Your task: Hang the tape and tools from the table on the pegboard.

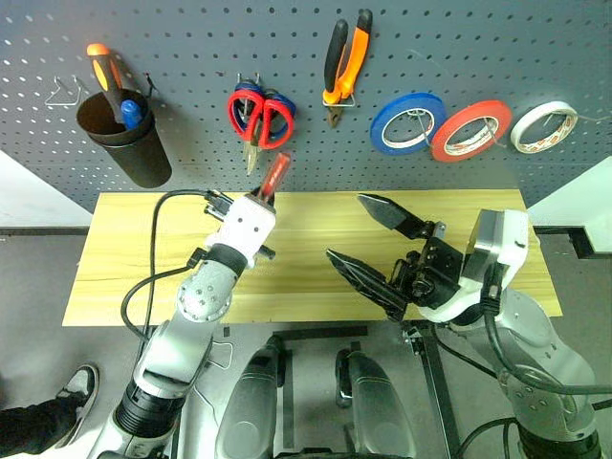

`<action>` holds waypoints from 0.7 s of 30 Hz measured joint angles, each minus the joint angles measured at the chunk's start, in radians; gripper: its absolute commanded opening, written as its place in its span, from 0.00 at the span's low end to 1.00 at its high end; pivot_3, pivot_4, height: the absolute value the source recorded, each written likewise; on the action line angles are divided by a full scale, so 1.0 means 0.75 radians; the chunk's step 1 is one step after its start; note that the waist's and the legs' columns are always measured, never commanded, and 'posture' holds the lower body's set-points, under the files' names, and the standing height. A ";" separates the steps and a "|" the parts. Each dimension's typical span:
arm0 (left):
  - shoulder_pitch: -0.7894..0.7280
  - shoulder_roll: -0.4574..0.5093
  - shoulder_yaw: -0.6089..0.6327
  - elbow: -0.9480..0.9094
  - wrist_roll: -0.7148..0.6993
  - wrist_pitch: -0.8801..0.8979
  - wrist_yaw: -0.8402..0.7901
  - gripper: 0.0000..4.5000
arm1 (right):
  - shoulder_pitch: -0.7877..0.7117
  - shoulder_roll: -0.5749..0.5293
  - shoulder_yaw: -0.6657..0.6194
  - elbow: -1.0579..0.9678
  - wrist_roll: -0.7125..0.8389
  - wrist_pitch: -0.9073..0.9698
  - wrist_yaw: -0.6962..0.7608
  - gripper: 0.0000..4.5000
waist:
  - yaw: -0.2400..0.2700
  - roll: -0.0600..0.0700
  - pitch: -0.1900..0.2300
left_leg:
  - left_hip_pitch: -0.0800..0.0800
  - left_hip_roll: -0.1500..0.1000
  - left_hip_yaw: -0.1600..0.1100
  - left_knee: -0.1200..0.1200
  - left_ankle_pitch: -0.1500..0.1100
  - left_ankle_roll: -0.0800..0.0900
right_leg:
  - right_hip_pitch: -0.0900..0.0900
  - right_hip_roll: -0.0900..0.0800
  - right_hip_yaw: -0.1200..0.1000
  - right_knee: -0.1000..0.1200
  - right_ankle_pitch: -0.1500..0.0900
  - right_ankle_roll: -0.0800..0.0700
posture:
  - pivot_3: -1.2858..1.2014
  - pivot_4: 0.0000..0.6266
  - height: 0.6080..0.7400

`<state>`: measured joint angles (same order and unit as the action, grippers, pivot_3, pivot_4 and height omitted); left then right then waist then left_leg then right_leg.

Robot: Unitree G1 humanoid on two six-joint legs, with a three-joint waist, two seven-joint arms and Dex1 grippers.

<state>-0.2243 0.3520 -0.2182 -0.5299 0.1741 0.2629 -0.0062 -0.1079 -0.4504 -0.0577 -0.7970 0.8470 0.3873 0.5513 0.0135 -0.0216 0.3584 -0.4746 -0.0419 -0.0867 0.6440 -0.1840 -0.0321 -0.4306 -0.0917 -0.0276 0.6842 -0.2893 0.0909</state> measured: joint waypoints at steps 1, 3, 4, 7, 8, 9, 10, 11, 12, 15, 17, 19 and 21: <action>0.000 -0.008 0.011 0.000 0.024 -0.071 0.026 0.13 | -0.014 0.001 -0.015 0.000 0.020 -0.005 0.000 1.00 | 0.001 0.000 -0.003 | 0.000 0.000 0.000 0.000 0.000 0.000 | 0.000 0.000 0.000 0.000 0.000 0.000 | 0.53 0.43 0.72; -0.010 -0.050 0.046 0.010 0.056 -0.171 0.075 0.13 | -0.037 0.001 -0.040 0.000 0.061 -0.013 -0.002 1.00 | 0.001 0.000 -0.013 | 0.000 0.000 0.001 0.001 0.000 0.000 | 0.000 0.000 -0.002 0.000 0.000 0.000 | 0.54 0.42 0.72; -0.016 -0.064 0.062 0.017 0.070 -0.203 0.095 0.13 | -0.043 0.001 -0.043 0.001 0.073 -0.014 -0.002 1.00 | 0.001 0.000 -0.016 | 0.000 0.000 0.001 0.001 0.000 0.000 | 0.001 0.000 -0.002 0.000 0.000 0.000 | 0.54 0.42 0.72; -0.033 -0.094 0.101 0.032 0.109 -0.278 0.128 0.13 | -0.058 -0.003 -0.049 0.020 0.089 -0.015 0.007 1.00 | 0.001 -0.001 -0.021 | 0.001 0.000 0.001 0.003 0.000 0.001 | 0.001 0.002 -0.002 0.001 0.001 0.001 | 0.54 0.41 0.72; -0.042 -0.109 0.115 0.037 0.118 -0.286 0.137 0.13 | -0.061 -0.005 -0.049 0.030 0.089 -0.015 0.009 1.00 | 0.001 -0.001 -0.023 | 0.001 0.000 0.001 0.003 0.000 0.001 | 0.002 0.002 -0.002 0.001 0.001 0.002 | 0.54 0.41 0.72; -0.058 -0.113 0.126 0.049 0.125 -0.296 0.141 0.13 | -0.065 -0.007 -0.049 0.037 0.090 -0.015 0.011 1.00 | 0.002 -0.001 -0.024 | 0.001 0.000 0.001 0.004 0.000 0.001 | 0.002 0.003 -0.002 0.002 0.001 0.002 | 0.54 0.41 0.72; -0.081 -0.120 0.140 0.060 0.135 -0.305 0.143 0.13 | -0.071 -0.009 -0.049 0.045 0.090 -0.015 0.017 1.00 | 0.002 -0.001 -0.024 | 0.001 0.000 0.001 0.004 0.000 0.001 | 0.002 0.004 -0.002 0.002 0.001 0.001 | 0.54 0.40 0.72; -0.103 -0.124 0.155 0.065 0.139 -0.311 0.145 0.13 | -0.074 -0.012 -0.050 0.051 0.090 -0.015 0.024 1.00 | 0.002 -0.001 -0.025 | 0.001 0.000 0.001 0.005 0.000 0.001 | 0.002 0.005 -0.002 0.003 0.001 0.001 | 0.54 0.40 0.72; -0.134 -0.124 0.168 0.071 0.148 -0.322 0.146 0.13 | -0.074 -0.015 -0.050 0.057 0.089 -0.015 0.036 1.00 | 0.002 -0.001 -0.025 | 0.001 0.000 0.001 0.005 0.000 0.001 | 0.002 0.005 -0.002 0.003 0.001 0.001 | 0.54 0.40 0.72; -0.215 -0.122 0.202 0.077 0.172 -0.360 0.148 0.13 | -0.079 -0.017 -0.049 0.087 0.085 -0.016 0.063 1.00 | 0.002 -0.002 -0.032 | 0.001 0.000 0.002 0.005 0.000 0.001 | 0.002 0.005 -0.002 0.003 0.002 0.002 | 0.55 0.39 0.72; -0.281 -0.114 0.232 0.088 0.187 -0.373 0.150 0.13 | -0.086 -0.017 -0.049 0.103 0.083 -0.017 0.080 1.00 | 0.002 -0.003 -0.035 | 0.002 0.000 0.002 0.005 0.001 0.000 | 0.002 0.005 -0.002 0.004 0.002 0.002 | 0.55 0.39 0.72; -0.354 -0.101 0.265 0.119 0.199 -0.398 0.154 0.13 | -0.103 -0.016 -0.048 0.116 0.083 -0.017 0.095 1.00 | 0.001 -0.003 -0.039 | 0.003 0.000 0.002 0.005 0.001 0.000 | 0.003 0.006 -0.002 0.005 0.002 0.002 | 0.55 0.39 0.72; -0.406 -0.089 0.288 0.147 0.211 -0.428 0.160 0.13 | -0.121 -0.016 -0.048 0.126 0.083 -0.017 0.108 1.00 | 0.001 -0.003 -0.042 | 0.006 0.000 0.002 0.005 0.001 0.000 | 0.005 0.006 -0.001 0.005 0.002 0.002 | 0.55 0.39 0.72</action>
<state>-0.5285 0.2850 -0.0021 -0.4197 0.3326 -0.0583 0.1141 -0.1984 -0.4628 -0.0934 -0.7022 0.9091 0.3748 0.6324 0.0139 -0.0243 0.3270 -0.4704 -0.0418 -0.0849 0.6476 -0.1834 -0.0320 -0.4269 -0.0875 -0.0284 0.6879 -0.2879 0.0923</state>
